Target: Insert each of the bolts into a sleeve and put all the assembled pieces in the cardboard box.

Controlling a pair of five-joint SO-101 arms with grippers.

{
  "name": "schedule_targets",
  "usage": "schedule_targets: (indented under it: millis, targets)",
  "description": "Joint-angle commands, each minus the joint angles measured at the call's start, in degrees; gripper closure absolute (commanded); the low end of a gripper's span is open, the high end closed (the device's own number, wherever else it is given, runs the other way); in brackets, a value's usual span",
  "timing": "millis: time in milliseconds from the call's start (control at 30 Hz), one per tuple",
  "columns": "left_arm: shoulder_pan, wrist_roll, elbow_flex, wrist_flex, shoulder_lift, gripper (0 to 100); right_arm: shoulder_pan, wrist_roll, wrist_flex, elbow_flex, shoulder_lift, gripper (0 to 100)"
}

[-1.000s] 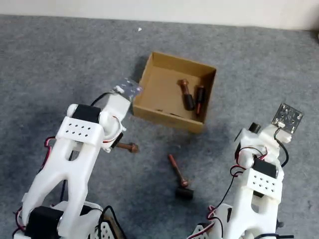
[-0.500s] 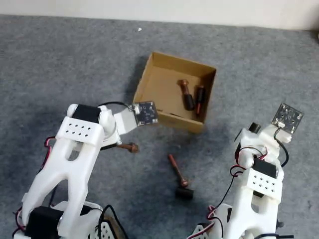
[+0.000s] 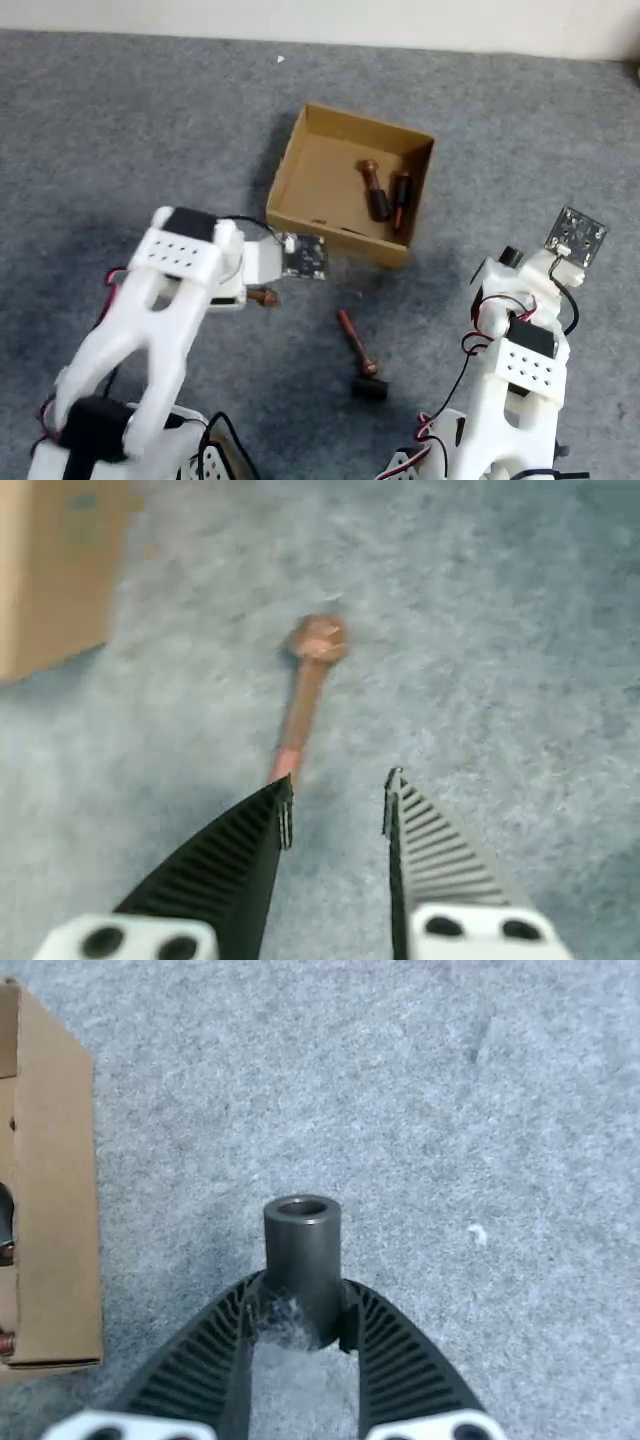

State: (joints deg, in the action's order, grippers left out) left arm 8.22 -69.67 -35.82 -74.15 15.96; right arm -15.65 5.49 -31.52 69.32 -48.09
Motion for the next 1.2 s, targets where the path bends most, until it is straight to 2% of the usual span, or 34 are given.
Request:
schedule_targets:
  millis: [0,300,633,800,933,1000,1167]
  targets:
    - [2.2,-1.5,6.5,1.1,-7.9,83,-0.3,-0.8,1.7,-0.4,-2.2,99.1]
    - [2.6,-1.4,15.8,1.1,-21.2,86,-0.3,-1.0,1.7,-0.4,-2.2,99.1]
    - [7.3,-0.8,16.8,1.1,-29.1,93,-0.3,-1.1,1.7,-0.4,-2.2,99.1]
    - [7.3,6.6,16.9,4.6,-31.3,93,-0.3,-1.1,1.8,0.2,-2.2,99.1]
    - [7.3,8.0,16.6,4.3,-31.2,94,-0.3,-1.1,1.8,0.2,-2.2,99.1]
    - [7.4,8.2,16.8,4.2,-31.2,99,-0.3,-1.1,1.8,0.3,-2.2,99.1]
    - [6.5,16.0,16.3,2.0,-23.3,100,-0.3,-1.1,1.8,0.4,-2.2,99.1]
